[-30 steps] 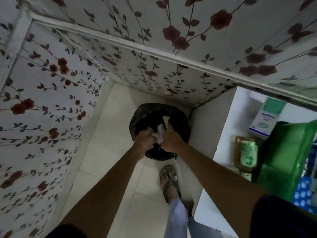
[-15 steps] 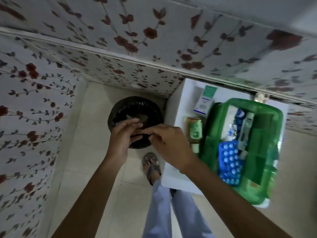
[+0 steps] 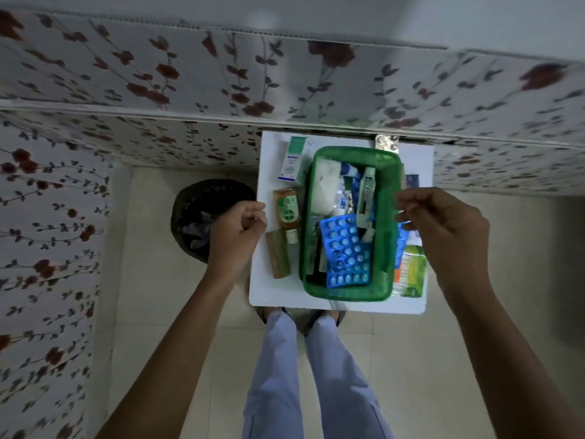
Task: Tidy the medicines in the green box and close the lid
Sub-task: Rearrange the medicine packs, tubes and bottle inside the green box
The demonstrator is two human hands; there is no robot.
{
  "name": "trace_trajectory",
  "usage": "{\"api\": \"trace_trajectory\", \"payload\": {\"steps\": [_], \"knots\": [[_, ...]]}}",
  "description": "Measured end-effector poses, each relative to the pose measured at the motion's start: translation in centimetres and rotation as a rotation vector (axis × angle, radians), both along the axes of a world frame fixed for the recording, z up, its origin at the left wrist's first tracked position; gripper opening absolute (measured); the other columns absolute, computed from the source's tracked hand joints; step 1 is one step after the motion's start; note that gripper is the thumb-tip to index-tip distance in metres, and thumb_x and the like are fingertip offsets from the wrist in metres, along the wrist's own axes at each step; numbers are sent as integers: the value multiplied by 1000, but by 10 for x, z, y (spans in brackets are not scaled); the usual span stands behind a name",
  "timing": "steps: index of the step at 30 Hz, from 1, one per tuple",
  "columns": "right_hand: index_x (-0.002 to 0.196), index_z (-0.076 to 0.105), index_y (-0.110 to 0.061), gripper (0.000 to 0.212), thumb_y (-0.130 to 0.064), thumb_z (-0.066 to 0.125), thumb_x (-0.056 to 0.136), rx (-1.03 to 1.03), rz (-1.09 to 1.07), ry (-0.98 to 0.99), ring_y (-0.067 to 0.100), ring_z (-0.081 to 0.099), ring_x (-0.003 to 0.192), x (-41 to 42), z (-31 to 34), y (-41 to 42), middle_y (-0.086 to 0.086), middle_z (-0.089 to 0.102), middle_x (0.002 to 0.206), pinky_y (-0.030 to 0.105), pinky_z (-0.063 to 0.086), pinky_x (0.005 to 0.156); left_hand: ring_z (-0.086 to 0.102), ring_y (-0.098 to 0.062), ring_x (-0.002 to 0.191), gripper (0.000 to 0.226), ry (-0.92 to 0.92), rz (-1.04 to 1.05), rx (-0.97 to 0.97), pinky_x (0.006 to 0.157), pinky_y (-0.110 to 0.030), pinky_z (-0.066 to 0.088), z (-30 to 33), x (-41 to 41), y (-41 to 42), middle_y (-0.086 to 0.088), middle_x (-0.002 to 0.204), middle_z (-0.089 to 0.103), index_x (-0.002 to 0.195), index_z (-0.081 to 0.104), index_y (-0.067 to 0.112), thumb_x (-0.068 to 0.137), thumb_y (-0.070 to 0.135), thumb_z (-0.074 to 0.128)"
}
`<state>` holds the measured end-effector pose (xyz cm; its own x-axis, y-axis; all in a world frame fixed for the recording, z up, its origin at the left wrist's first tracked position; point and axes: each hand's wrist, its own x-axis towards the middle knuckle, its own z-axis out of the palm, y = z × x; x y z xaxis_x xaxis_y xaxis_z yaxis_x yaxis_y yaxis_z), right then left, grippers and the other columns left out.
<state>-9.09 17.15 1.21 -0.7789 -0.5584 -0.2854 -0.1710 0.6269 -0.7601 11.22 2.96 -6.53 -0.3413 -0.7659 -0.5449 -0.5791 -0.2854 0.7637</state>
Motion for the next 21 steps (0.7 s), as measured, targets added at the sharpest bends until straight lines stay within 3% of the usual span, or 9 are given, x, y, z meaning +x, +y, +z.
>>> {"api": "trace_trajectory", "payload": {"steps": [3,6,9,11,15,18,21], "knots": [[76,68,-32,24,-16,50,72,80,-125,-76,21,69,71,-26,-13,31,-12,71,67,42,57,78,64,-18,86,14,69,-3,-55,80,-38,56,18,-18,16,8,88,65,91,63,28,86,16,58],[96,69,-23,24,-24,57,76,420,4,-87,31,68,90,-37,-46,61,9,74,93,38,51,87,64,-14,82,20,181,62,7,66,-18,53,29,-33,34,1,90,66,86,64,29,87,11,56],[116,56,-8,40,-26,64,81,695,143,-47,32,60,103,-29,-74,81,16,65,114,32,44,84,61,-11,85,17,141,193,4,73,-21,53,19,-40,44,1,92,66,90,64,23,86,9,56],[119,47,-3,54,-30,68,78,717,119,-39,37,55,103,-19,-89,88,22,59,115,38,44,85,58,-14,91,21,-8,258,-26,83,-29,48,-3,-34,47,0,103,63,101,63,19,84,8,56],[121,39,-1,72,-36,75,69,707,52,-64,39,54,102,-9,-111,88,23,52,115,44,47,84,59,-24,99,45,-236,210,-5,82,-37,50,-41,-22,54,-10,115,59,115,56,8,72,20,61],[117,41,1,78,-39,80,63,701,-22,-72,39,53,104,-11,-117,87,23,53,113,45,47,84,62,-29,94,54,-314,203,65,73,-37,51,-61,-16,58,-16,110,61,108,56,6,58,23,65],[107,49,3,67,-37,79,64,713,11,-113,37,56,101,-21,-118,89,22,58,108,44,49,86,66,-33,87,56,-395,146,71,64,-37,53,-81,-14,61,-17,98,67,93,61,8,46,38,67]]}}
